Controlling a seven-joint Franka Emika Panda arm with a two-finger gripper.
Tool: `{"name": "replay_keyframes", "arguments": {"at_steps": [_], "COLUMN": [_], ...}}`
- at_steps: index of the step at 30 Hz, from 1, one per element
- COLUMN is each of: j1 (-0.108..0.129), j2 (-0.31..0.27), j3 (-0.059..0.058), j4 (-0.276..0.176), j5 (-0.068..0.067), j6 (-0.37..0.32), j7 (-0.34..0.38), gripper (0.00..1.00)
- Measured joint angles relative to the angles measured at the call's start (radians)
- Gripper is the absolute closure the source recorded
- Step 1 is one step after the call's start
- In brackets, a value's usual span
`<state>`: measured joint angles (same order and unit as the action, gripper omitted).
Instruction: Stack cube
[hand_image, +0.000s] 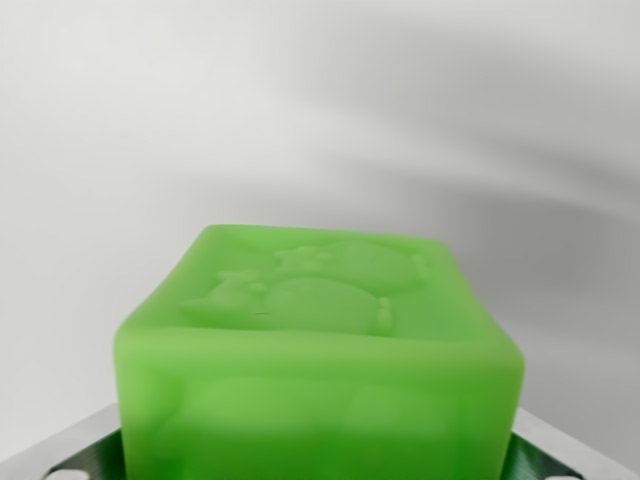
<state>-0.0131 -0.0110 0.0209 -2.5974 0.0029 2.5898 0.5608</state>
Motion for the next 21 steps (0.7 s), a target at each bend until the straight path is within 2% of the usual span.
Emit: {"name": "replay_keyframes", "arguments": {"at_steps": [21], "j1": [0.029], "j2": [0.071], "j3": [0.010], "j4": [0.122], "j5": [-0.002], "j6": [-0.051], "j7": [-0.001], "gripper": [1.00]}}
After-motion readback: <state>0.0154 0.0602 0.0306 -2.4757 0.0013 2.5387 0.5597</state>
